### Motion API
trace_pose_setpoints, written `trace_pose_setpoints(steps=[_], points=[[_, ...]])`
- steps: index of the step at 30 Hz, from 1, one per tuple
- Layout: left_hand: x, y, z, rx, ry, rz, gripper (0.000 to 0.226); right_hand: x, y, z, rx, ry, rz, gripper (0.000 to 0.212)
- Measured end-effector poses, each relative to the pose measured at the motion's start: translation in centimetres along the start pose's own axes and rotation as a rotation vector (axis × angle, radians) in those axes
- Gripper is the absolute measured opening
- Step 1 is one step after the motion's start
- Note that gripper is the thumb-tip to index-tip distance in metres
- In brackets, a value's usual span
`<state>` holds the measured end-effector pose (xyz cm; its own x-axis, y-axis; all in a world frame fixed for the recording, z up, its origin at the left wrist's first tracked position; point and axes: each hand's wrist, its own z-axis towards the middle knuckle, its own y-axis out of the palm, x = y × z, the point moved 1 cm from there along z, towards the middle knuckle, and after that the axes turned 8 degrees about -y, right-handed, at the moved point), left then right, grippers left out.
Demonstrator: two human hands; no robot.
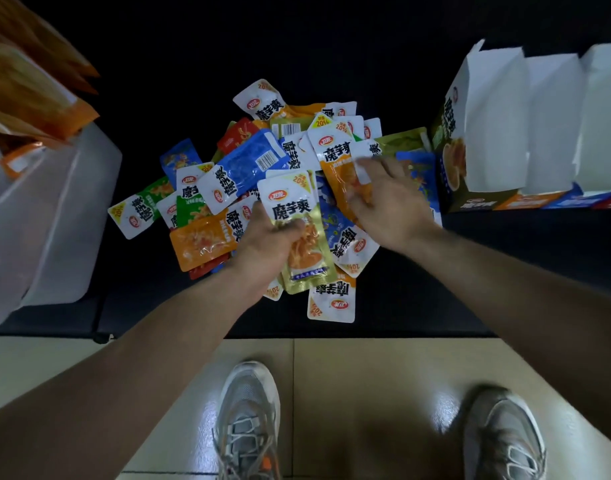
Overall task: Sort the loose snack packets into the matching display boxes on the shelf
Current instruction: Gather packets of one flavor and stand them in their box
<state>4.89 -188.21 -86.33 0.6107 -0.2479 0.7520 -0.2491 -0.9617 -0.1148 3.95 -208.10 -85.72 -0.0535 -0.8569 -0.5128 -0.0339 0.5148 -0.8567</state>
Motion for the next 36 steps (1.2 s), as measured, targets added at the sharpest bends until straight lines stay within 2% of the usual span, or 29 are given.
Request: trace_pose_setpoints(steps=[2, 5, 6, 9, 10, 13, 15, 16, 18, 20, 23, 24, 27, 30, 33, 34, 36], points=[[0.0, -0.3, 0.4, 0.003, -0.003, -0.021, 0.093, 1.6, -0.3, 1.6, -0.207, -0.044, -0.221, 0.079], [0.2, -0.7, 0.3, 0.014, 0.029, -0.017, 0.094, 2.7, 0.9, 0.3, -0.332, -0.099, -0.277, 0.080], [0.0, -0.8, 0.5, 0.018, 0.026, -0.020, 0.086, 2.4, 1.4, -0.9, -0.324, -0.153, -0.235, 0.075], [-0.7, -1.4, 1.0, 0.046, 0.040, 0.000, 0.035, 1.5, 1.9, -3.7, -0.192, -0.304, -0.072, 0.061], [-0.9, -1.5, 1.2, 0.049, 0.046, 0.015, 0.032, 1.9, 1.8, -3.7, -0.158, -0.311, -0.117, 0.064], [-0.8, -1.5, 1.1, 0.056, 0.060, 0.050, 0.042, 3.3, 1.2, -2.8, -0.230, -0.193, -0.290, 0.084], [-0.9, -1.4, 0.8, 0.033, 0.040, 0.074, 0.065, 4.0, 0.7, -2.3, -0.253, -0.143, -0.301, 0.085], [-1.1, -1.3, 0.9, 0.023, 0.033, 0.091, 0.067, 4.2, 0.5, -2.2, -0.245, -0.136, -0.321, 0.083], [-1.7, -1.2, 0.9, 0.019, 0.034, 0.119, 0.045, 4.2, 0.2, -1.9, -0.223, -0.132, -0.369, 0.076], [-1.9, -1.0, 0.9, 0.024, 0.012, 0.153, 0.039, 4.1, 0.3, -1.8, -0.185, -0.134, -0.366, 0.068], [-1.9, -0.4, 0.8, 0.026, -0.003, 0.209, 0.071, 4.3, 0.4, -1.7, -0.206, -0.188, -0.381, 0.074], [-1.8, -0.3, 0.7, 0.026, 0.004, 0.206, 0.072, 4.3, 0.4, -1.5, -0.232, -0.205, -0.403, 0.075], [-1.9, -0.5, 1.0, 0.040, 0.034, 0.200, 0.045, 3.6, 0.1, -1.1, -0.225, -0.206, -0.438, 0.072], [-1.1, -1.0, 0.9, 0.066, 0.069, 0.171, 0.035, 3.3, -0.7, -0.4, -0.039, -0.176, -0.460, 0.062], [0.0, -1.9, 1.0, 0.123, 0.109, 0.113, 0.036, 3.1, -1.6, -0.1, 0.188, -0.211, -0.461, 0.036], [0.3, -2.2, 1.1, 0.143, 0.114, 0.092, 0.038, 2.9, -1.7, -0.2, 0.213, -0.243, -0.451, 0.029], [0.5, -2.9, 1.4, 0.189, 0.109, 0.084, 0.043, 2.5, -1.1, -0.7, 0.080, -0.316, -0.412, 0.031]])
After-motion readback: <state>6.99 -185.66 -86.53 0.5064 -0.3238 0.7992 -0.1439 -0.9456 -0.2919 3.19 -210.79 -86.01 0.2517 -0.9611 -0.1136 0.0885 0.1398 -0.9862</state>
